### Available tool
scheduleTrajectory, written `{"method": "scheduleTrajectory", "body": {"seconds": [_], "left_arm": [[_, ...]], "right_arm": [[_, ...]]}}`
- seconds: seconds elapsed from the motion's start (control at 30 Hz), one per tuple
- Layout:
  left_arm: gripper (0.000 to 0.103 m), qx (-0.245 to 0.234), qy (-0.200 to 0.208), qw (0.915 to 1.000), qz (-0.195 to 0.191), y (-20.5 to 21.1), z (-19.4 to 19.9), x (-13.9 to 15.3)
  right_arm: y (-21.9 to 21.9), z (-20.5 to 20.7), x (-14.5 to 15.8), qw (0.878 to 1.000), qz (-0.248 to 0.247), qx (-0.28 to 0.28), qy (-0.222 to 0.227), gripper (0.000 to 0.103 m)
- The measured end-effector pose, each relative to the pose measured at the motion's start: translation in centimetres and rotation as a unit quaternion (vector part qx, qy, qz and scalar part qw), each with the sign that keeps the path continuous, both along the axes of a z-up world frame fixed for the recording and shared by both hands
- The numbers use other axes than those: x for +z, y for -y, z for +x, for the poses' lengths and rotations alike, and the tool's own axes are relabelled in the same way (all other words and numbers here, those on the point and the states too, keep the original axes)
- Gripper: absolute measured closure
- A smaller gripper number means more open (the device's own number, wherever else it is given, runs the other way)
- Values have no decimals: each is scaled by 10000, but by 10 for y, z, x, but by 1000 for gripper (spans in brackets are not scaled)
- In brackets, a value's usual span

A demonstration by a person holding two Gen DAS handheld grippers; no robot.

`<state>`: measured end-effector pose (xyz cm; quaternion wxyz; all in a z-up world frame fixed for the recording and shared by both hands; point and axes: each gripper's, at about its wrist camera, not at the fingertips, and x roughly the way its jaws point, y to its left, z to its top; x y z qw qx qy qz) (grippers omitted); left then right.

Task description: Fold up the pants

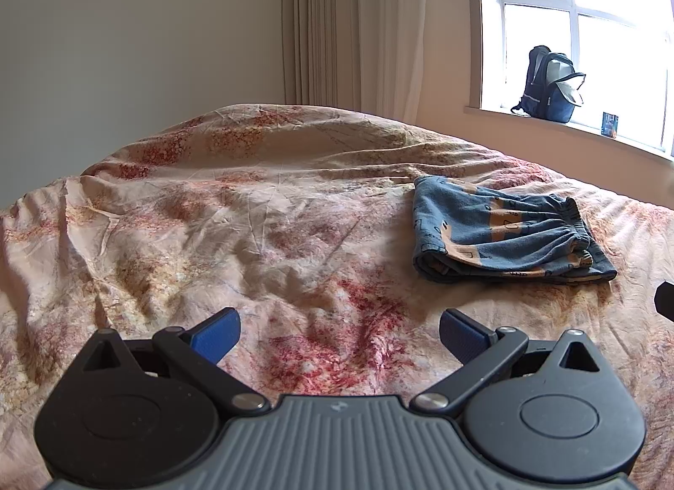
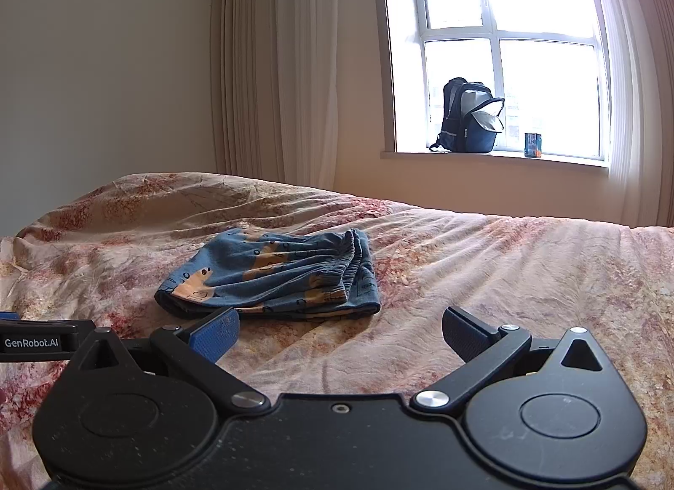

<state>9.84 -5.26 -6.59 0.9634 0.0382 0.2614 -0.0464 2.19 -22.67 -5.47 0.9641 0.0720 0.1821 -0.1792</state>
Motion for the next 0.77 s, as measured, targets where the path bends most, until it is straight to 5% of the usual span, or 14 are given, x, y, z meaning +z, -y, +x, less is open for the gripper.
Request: {"method": "scheduleTrajectory", "body": {"seconds": [0.77], "left_arm": [[0,80,-100,9999,54,1,0,0]], "right_arm": [[0,0,-3,10000,30,13,-42,1]]}}
